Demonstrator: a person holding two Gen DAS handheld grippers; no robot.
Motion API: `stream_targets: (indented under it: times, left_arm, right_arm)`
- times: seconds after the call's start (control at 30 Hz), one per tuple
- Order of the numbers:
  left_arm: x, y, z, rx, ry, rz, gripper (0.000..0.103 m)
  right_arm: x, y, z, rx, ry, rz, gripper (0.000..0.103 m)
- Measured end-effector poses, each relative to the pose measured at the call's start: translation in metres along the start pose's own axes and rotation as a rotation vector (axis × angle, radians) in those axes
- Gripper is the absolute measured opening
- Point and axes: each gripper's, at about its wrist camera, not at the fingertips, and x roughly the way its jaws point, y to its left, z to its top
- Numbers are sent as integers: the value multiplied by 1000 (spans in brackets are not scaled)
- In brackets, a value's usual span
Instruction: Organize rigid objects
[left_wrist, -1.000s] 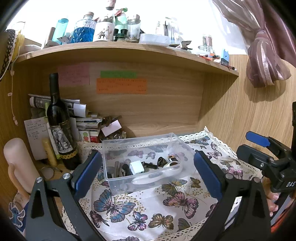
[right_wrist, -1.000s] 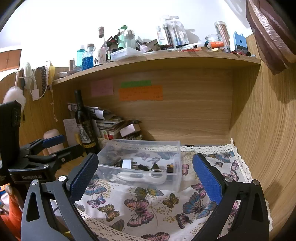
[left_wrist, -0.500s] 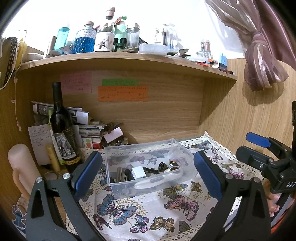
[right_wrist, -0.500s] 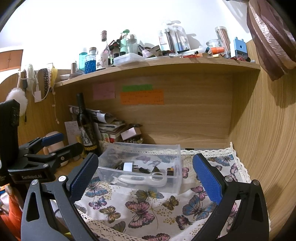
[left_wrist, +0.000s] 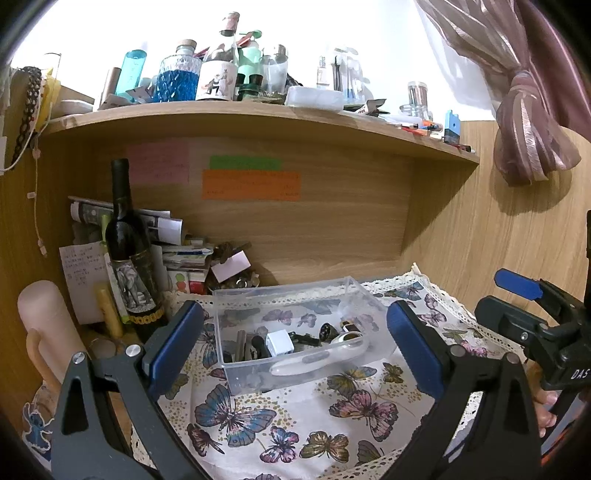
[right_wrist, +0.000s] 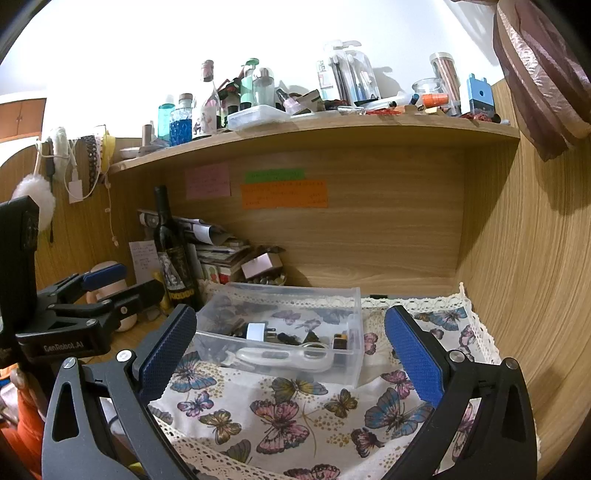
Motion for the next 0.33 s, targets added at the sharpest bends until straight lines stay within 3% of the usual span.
stream_targets:
  times: [0.33]
  left_arm:
    - [-1,1,-1,11,-2,-6,101]
  right_arm:
    - [2,0,-1,2,3,-1,102]
